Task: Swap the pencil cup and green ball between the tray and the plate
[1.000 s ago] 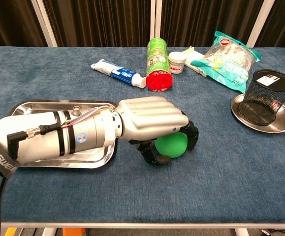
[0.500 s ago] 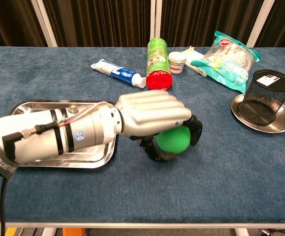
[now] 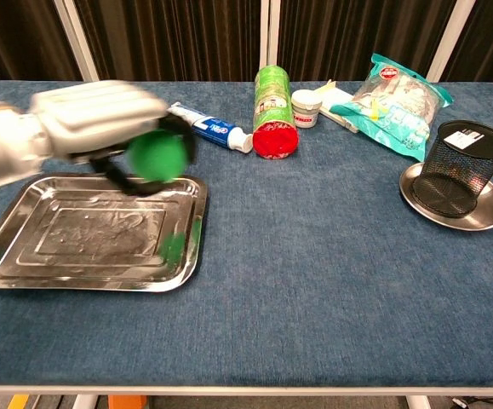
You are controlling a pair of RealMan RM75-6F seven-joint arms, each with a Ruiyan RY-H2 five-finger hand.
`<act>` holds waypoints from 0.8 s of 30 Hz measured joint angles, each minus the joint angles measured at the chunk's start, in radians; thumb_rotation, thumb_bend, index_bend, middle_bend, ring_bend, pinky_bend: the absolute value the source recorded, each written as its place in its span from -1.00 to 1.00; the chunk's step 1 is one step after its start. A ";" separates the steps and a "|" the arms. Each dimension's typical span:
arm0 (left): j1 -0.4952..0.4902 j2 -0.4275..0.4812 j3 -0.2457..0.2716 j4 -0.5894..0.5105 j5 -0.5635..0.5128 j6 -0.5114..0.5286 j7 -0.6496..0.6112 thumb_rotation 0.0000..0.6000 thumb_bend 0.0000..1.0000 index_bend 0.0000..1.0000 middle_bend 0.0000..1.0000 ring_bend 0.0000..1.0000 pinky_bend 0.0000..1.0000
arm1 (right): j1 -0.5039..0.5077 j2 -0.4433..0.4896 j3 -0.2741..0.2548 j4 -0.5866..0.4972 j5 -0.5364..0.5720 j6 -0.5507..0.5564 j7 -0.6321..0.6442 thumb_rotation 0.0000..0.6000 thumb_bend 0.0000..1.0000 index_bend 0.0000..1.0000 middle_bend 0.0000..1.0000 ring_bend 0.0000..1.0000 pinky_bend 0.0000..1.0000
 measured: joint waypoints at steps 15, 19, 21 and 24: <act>0.151 -0.002 0.087 0.054 0.003 0.089 -0.088 1.00 -0.20 -0.22 -0.34 -0.41 0.26 | 0.000 -0.014 -0.015 -0.024 0.003 -0.022 -0.046 1.00 -1.00 -1.00 -0.90 -1.00 -0.79; 0.156 -0.018 0.088 0.072 0.021 0.080 -0.112 1.00 -0.42 -0.51 -0.63 -0.67 0.17 | 0.003 -0.018 -0.014 -0.023 0.008 -0.030 -0.048 1.00 -1.00 -1.00 -0.90 -1.00 -0.79; 0.157 -0.020 0.087 0.073 0.028 0.081 -0.121 1.00 -0.52 -0.59 -0.69 -0.73 0.14 | 0.003 -0.019 -0.014 -0.021 0.009 -0.033 -0.047 1.00 -1.00 -1.00 -0.90 -1.00 -0.79; 0.163 -0.017 0.079 0.071 0.041 0.098 -0.125 1.00 -0.60 -0.63 -0.72 -0.76 0.11 | -0.001 -0.018 -0.016 -0.021 0.009 -0.031 -0.048 1.00 -1.00 -1.00 -0.91 -1.00 -0.79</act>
